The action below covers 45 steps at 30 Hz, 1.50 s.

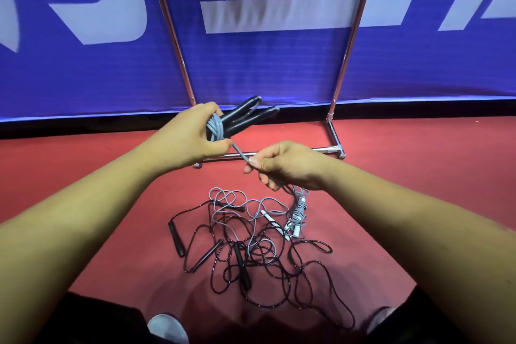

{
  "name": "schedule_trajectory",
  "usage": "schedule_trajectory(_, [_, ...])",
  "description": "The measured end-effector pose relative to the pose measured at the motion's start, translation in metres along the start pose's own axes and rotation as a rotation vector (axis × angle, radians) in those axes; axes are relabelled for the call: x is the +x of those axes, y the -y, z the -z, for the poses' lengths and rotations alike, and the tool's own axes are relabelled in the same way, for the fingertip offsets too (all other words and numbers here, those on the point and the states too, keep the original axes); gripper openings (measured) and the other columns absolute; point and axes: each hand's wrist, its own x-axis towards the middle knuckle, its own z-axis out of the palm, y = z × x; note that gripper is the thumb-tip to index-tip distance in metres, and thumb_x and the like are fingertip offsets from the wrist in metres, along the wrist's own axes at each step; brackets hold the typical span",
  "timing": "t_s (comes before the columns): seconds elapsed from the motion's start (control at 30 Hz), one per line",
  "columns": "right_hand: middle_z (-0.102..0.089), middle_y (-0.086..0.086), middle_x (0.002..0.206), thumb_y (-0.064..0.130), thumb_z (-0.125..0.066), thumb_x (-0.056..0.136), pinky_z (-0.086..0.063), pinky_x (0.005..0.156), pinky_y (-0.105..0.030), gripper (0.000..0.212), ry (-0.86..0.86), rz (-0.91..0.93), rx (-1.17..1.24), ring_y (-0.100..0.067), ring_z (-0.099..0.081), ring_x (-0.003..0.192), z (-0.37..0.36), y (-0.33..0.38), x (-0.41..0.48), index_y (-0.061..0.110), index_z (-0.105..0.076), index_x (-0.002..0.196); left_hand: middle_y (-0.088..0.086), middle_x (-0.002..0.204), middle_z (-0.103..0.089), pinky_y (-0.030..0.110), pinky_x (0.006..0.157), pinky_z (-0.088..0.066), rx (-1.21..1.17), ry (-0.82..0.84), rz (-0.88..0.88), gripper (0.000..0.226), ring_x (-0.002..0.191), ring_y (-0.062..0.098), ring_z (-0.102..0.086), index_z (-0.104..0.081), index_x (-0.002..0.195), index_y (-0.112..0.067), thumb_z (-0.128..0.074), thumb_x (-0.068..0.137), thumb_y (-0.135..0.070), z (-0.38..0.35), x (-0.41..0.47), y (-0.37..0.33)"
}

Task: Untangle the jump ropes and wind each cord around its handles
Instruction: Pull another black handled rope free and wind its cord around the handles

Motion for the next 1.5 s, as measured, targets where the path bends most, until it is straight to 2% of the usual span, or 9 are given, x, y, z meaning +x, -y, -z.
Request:
schedule_trajectory(0.2, [-0.041,0.002,0.053,0.019,-0.054,0.099,-0.039,0.044,-0.021,0.019,-0.029,0.059,-0.213,-0.015,-0.043,0.044,-0.023,0.03,-0.016,0.004,-0.067,0.098,0.003,0.072,-0.058,0.029,0.055,-0.039,0.22,0.066,0.048,0.033,0.061,0.018,-0.051,-0.043,0.094,-0.015,-0.072,0.079,-0.014,0.006,0.01,0.029])
schedule_trajectory(0.33, [-0.06,-0.014,0.071,0.017,-0.06,0.091,-0.039,0.054,-0.027,0.017,-0.113,0.21,-0.832,-0.017,-0.049,0.058,-0.029,0.053,-0.023,0.003,-0.069,0.092,0.004,0.077,-0.066,0.037,0.061,-0.053,0.335,0.238,0.008,0.029,0.062,0.019,-0.066,-0.045,0.091,-0.018,-0.07,0.076,-0.016,-0.009,0.011,0.03])
schedule_trajectory(0.43, [-0.067,-0.007,0.077,0.023,-0.063,0.089,-0.045,0.064,-0.03,0.012,-0.232,0.325,-1.035,-0.023,-0.057,0.073,-0.016,0.061,-0.027,0.015,-0.073,0.09,-0.002,0.074,-0.059,0.03,0.058,-0.045,0.398,0.352,-0.084,0.028,0.068,0.021,-0.056,-0.05,0.092,-0.017,-0.071,0.075,-0.022,-0.022,0.008,0.022])
schedule_trajectory(0.53, [-0.071,-0.002,0.078,0.03,-0.072,0.085,-0.051,0.068,-0.031,0.015,-0.26,0.357,-0.945,-0.017,-0.063,0.071,0.003,0.066,-0.029,0.015,-0.075,0.087,-0.011,0.062,-0.052,0.016,0.05,-0.032,0.303,0.413,-0.156,0.03,0.06,0.009,-0.05,-0.054,0.092,-0.022,-0.077,0.076,-0.033,-0.024,0.002,0.007])
schedule_trajectory(0.63, [-0.063,-0.002,0.064,0.026,-0.081,0.077,-0.042,0.052,-0.023,0.019,-0.235,0.313,-0.691,-0.01,-0.047,0.051,0.017,0.067,-0.031,0.009,-0.073,0.081,-0.023,0.056,-0.052,0.015,0.052,-0.034,0.168,0.449,-0.203,0.03,0.056,0.0,-0.048,-0.053,0.084,-0.041,-0.079,0.074,-0.054,-0.019,-0.006,-0.011])
schedule_trajectory(0.87, [-0.063,-0.006,0.072,0.012,-0.074,0.083,-0.044,0.059,-0.022,0.009,-0.167,0.21,-0.285,-0.013,-0.055,0.065,0.042,0.034,-0.022,0.006,-0.068,0.082,0.011,0.061,-0.054,0.031,0.05,-0.035,-0.087,0.338,-0.22,0.046,0.049,0.012,-0.042,-0.04,0.111,-0.034,-0.075,0.082,-0.037,-0.019,-0.013,-0.026])
schedule_trajectory(1.03, [-0.058,-0.007,0.063,-0.001,-0.06,0.091,-0.045,0.055,-0.022,0.013,-0.088,0.245,-0.11,-0.017,-0.052,0.058,0.039,0.015,-0.013,0.003,-0.062,0.078,0.005,0.065,-0.053,0.029,0.046,-0.043,-0.409,0.263,-0.126,0.041,0.05,0.017,-0.048,-0.052,0.116,-0.035,-0.073,0.086,-0.017,-0.013,-0.014,-0.029])
schedule_trajectory(1.17, [-0.056,-0.008,0.064,0.012,-0.051,0.099,-0.045,0.052,-0.019,0.02,0.019,0.158,-0.046,-0.014,-0.054,0.053,0.024,0.007,-0.007,0.002,-0.061,0.086,0.002,0.061,-0.054,0.033,0.045,-0.042,-0.341,0.043,-0.046,0.033,0.048,0.018,-0.048,-0.045,0.092,-0.019,-0.076,0.082,-0.021,-0.01,-0.004,-0.024])
schedule_trajectory(1.5, [-0.051,-0.004,0.065,0.002,-0.04,0.101,-0.041,0.054,-0.024,0.019,0.096,0.021,-0.102,-0.016,-0.044,0.055,0.005,0.0,-0.008,0.004,-0.059,0.096,0.008,0.064,-0.066,0.021,0.045,-0.042,-0.242,-0.178,0.155,0.032,0.042,0.009,-0.056,-0.043,0.094,-0.015,-0.073,0.083,-0.01,0.014,0.015,0.042])
